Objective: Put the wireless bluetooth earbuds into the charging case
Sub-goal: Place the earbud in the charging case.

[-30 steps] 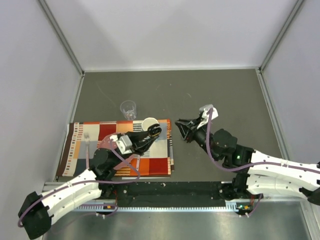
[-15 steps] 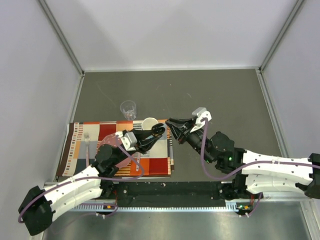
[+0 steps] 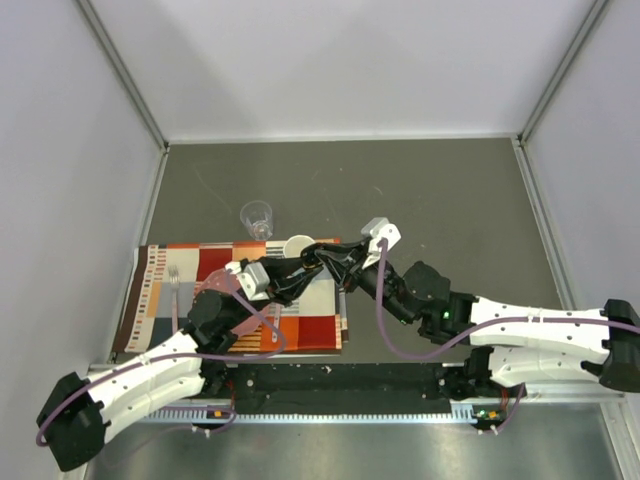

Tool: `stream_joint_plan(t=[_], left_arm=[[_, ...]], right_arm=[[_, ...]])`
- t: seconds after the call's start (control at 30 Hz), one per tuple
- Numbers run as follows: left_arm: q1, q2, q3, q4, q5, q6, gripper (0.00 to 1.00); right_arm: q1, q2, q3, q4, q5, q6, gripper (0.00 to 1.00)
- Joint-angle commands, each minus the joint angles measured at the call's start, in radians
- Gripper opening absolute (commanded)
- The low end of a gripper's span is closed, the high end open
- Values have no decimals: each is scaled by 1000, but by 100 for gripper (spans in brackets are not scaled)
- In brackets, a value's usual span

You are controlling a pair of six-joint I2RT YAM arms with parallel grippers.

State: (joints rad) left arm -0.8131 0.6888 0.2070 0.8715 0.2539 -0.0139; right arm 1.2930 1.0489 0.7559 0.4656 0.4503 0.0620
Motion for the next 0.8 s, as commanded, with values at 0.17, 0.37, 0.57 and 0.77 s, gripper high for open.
stream_joint_plan(t=[0.17, 0.37, 0.57, 0.77], left_arm=[[0, -32, 29, 83, -22, -27, 0], [-1, -35, 26, 84, -21, -29, 0], [-1, -41, 19, 90, -31, -31, 0], [0, -52, 14, 89, -44, -31, 0]], right_arm=[[11, 30, 59, 19, -7, -34, 0], [11, 28, 54, 8, 8, -57, 0], [9, 28, 54, -7, 2, -96, 0], [9, 30, 54, -30, -38, -120, 0]])
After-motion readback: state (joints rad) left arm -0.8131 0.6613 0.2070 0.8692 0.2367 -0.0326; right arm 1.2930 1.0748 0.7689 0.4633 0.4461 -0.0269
